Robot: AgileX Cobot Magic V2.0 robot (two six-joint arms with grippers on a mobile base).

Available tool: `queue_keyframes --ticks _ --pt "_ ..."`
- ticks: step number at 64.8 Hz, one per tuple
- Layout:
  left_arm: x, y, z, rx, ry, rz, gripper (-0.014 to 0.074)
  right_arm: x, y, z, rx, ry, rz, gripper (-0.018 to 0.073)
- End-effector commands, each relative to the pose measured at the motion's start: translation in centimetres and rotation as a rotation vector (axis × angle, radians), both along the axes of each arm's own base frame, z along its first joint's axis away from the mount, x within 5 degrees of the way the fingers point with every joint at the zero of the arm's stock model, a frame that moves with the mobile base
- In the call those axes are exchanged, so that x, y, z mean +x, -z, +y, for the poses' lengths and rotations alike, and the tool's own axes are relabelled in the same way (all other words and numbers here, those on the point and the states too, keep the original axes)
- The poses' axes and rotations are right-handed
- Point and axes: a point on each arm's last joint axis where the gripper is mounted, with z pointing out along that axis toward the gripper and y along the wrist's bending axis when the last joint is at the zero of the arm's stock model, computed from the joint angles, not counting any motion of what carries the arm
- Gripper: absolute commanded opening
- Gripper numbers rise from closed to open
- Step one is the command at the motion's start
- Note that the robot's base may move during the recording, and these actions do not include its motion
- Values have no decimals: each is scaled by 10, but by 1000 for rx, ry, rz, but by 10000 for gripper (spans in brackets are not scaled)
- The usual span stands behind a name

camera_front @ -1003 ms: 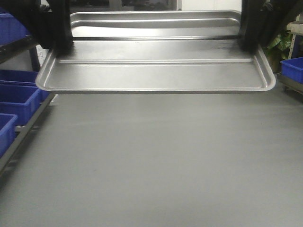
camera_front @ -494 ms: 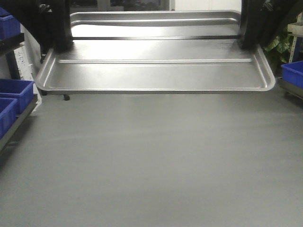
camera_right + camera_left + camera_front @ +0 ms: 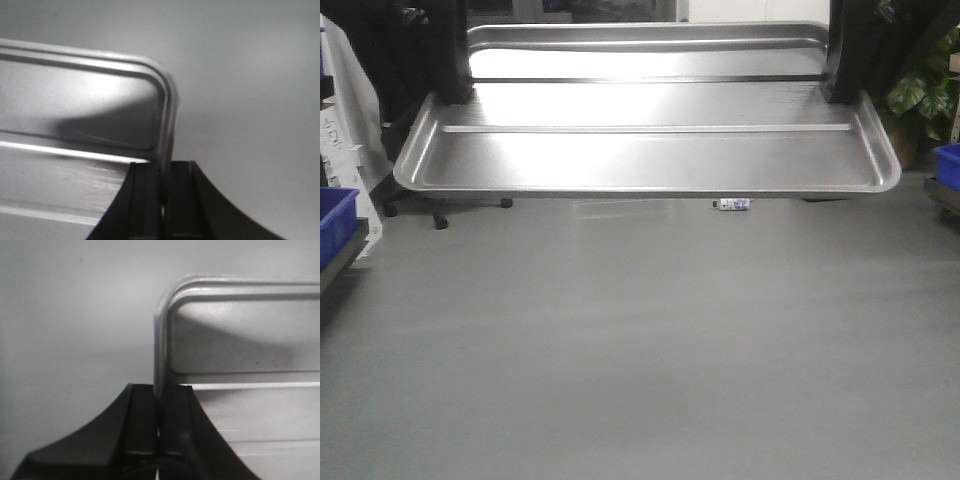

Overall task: Grab silver tray and place in blue box
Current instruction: 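Hold the tray level in both grippers while the base turns away, then keep holding the tray while the base drives to the blue bin shelf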

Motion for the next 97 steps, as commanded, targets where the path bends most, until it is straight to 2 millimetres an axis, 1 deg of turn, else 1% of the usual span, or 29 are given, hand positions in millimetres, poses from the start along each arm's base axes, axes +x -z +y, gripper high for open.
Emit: queue_keyframes --ticks 1,97 --pt "-2 -20 6 1 14 -82 -105 0 -22 -7 -13 -17 -109 57" --pt "-2 -20 6 0 15 -83 -105 1 -22 -7 -14 -16 -109 57"
